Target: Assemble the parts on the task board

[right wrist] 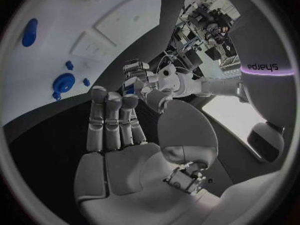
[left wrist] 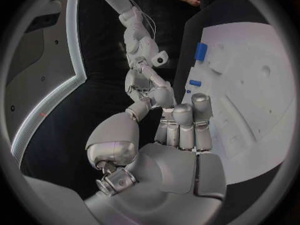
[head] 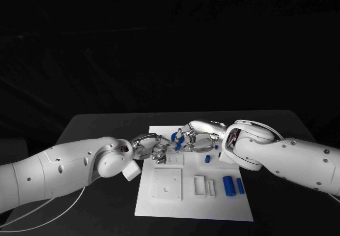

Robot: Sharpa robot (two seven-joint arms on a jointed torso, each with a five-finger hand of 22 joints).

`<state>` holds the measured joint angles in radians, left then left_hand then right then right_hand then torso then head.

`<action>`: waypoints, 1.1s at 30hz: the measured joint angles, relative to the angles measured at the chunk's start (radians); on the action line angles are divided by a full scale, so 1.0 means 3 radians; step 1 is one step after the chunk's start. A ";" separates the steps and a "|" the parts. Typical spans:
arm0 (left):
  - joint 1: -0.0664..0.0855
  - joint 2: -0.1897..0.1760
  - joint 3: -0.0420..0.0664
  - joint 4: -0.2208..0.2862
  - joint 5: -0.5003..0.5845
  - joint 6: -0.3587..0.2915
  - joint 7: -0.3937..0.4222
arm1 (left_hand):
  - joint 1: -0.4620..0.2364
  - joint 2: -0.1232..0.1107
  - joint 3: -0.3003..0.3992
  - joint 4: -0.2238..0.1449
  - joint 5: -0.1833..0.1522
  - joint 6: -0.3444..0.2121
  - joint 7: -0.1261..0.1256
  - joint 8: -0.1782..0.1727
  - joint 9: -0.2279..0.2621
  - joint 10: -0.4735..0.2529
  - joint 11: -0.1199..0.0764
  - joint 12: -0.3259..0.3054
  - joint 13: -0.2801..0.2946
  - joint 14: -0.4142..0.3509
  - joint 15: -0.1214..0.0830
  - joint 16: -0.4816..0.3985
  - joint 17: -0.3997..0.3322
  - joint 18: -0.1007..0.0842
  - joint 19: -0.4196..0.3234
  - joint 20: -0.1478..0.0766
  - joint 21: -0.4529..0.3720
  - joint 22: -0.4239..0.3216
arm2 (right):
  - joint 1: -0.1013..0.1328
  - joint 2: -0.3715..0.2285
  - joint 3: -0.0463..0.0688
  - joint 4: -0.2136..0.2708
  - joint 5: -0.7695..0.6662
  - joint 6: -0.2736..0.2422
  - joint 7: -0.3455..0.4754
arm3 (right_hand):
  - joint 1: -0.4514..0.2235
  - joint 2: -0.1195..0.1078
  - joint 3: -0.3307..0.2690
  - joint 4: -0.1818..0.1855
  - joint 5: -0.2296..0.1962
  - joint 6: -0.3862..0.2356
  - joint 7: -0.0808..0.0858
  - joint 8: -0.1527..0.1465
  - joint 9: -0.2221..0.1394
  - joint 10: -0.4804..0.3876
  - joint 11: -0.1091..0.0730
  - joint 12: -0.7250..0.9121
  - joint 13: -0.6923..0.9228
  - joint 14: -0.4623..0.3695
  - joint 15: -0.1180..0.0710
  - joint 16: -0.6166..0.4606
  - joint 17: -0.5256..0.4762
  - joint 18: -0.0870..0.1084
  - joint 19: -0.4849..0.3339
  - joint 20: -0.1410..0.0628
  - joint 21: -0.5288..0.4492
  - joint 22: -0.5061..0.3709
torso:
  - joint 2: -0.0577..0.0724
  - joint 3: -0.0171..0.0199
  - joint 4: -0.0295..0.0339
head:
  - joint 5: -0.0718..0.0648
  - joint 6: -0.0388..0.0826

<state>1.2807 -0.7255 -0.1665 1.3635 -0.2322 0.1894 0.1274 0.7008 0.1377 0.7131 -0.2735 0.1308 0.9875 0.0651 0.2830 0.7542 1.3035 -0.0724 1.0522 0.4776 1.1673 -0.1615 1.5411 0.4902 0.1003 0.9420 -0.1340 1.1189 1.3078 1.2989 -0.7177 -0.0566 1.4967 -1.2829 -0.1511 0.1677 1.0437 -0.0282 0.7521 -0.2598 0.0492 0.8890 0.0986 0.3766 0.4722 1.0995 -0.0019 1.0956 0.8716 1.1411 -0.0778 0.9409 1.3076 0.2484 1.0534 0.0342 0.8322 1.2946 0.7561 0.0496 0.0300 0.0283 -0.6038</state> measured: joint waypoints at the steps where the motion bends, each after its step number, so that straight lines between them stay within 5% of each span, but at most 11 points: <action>1: 0.0000 0.0001 0.0000 0.0006 -0.0011 -0.0026 0.0004 | -0.0010 -0.0009 0.0011 -0.0010 0.0090 0.0000 0.0000 0.0011 0.0028 0.0003 -0.0003 0.0000 -0.0003 0.0000 0.0000 0.0000 0.0000 -0.0001 0.0019 -0.0004 0.0000 0.0000 | 0.0000 0.0000 0.0000 0.0000 0.0000 -0.0001 -0.0005 | 0.0000 0.0000 0.0000 0.0000 0.0000 0.0000 0.0000 0.0001 0.0000 0.0000 0.0000 0.0000 -0.0002 0.0000 0.0000 0.0000 0.0000 0.0000 0.0000 0.0000 0.0000 -0.0002 | 0.0000 0.0000 0.0000 | 0.0001 0.0002; 7: 0.0000 0.0003 -0.0001 0.0036 -0.0073 -0.0132 0.0027 | -0.0019 -0.0040 0.0036 -0.0028 0.0226 0.0000 0.0000 0.0036 0.0074 0.0014 -0.0031 0.0000 -0.0010 0.0001 -0.0001 0.0000 0.0000 -0.0005 0.0038 -0.0011 0.0013 0.0000 | 0.0001 -0.0004 0.0001 -0.0003 -0.0002 -0.0011 -0.0023 | -0.0116 -0.0078 -0.0032 0.0020 0.0213 0.0000 0.0000 0.0022 0.0030 0.0017 -0.0006 -0.0013 -0.0004 0.0000 0.0000 0.0000 -0.0009 -0.0002 0.0000 0.0000 0.0000 -0.0004 | 0.0000 0.0001 -0.0002 | 0.0005 0.0009; 16: 0.0000 0.0006 0.0000 0.0075 -0.0214 -0.0339 0.0063 | 0.0124 -0.0183 0.0057 -0.0022 0.0470 0.0000 0.0000 0.0192 0.0071 0.0042 -0.0062 0.0000 -0.0019 0.0013 -0.0013 0.0000 -0.0003 -0.0027 0.0084 -0.0035 0.0013 -0.0001 | 0.0000 -0.0011 0.0000 0.0001 -0.0004 -0.0011 -0.0055 | -0.0366 -0.0089 -0.0461 -0.0072 0.0628 0.0000 0.0000 0.0023 0.0074 0.0035 -0.0023 -0.0026 -0.0004 0.0000 0.0000 0.0000 -0.0020 -0.0005 0.0000 0.0000 0.0000 -0.0004 | 0.0000 0.0002 -0.0004 | 0.0001 0.0013; 25: -0.0003 0.0005 -0.0003 0.0098 -0.0314 -0.0474 0.0104 | 0.0195 -0.0254 0.0075 0.0008 0.0529 0.0001 -0.0001 0.0235 0.0069 0.0042 -0.0062 0.0000 -0.0028 0.0017 -0.0017 0.0000 -0.0007 -0.0027 0.0095 -0.0024 0.0013 -0.0001 | -0.0001 -0.0019 -0.0001 0.0005 -0.0006 -0.0013 -0.0082 | -0.0448 -0.0103 -0.0692 -0.0091 0.0769 0.0000 0.0000 -0.0005 0.0094 0.0041 -0.0018 -0.0039 0.0001 0.0000 0.0000 0.0000 -0.0032 -0.0007 -0.0007 -0.0006 0.0000 -0.0015 | 0.0000 0.0001 -0.0003 | -0.0004 0.0003; 33: -0.0004 0.0005 -0.0004 0.0101 -0.0357 -0.0551 0.0125 | 0.0209 -0.0267 0.0076 0.0017 0.0530 0.0002 -0.0002 0.0235 0.0069 0.0054 -0.0072 0.0000 -0.0030 0.0019 -0.0019 0.0000 -0.0007 -0.0028 0.0107 -0.0036 0.0013 -0.0001 | -0.0008 -0.0026 -0.0001 0.0004 -0.0029 -0.0038 -0.0094 | -0.0448 -0.0104 -0.0701 -0.0100 0.0769 0.0000 0.0000 -0.0018 0.0093 0.0033 -0.0025 -0.0039 0.0000 0.0000 0.0001 0.0000 -0.0035 -0.0022 -0.0007 -0.0019 0.0000 -0.0017 | 0.0000 0.0001 -0.0003 | -0.0004 0.0003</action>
<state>1.2795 -0.7241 -0.1675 1.3937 -0.3392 0.0240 0.1648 0.7635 0.0576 0.7360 -0.2684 0.2898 0.9881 0.0646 0.3534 0.7749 1.3196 -0.0939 1.0523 0.4685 1.1729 -0.1670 1.5411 0.4882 0.0918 0.9742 -0.1447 1.1229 1.3074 1.2964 -0.7256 -0.0569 1.4979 -1.2917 -0.1624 0.1396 0.9094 -0.0593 0.5419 -0.2899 0.2798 0.8891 0.0985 0.3713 0.5001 1.1095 -0.0094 1.0840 0.8717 1.1412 -0.0777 0.9409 1.2970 0.2417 1.0514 0.0286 0.8322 1.2893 0.7560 0.0500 0.0291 0.0270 -0.6030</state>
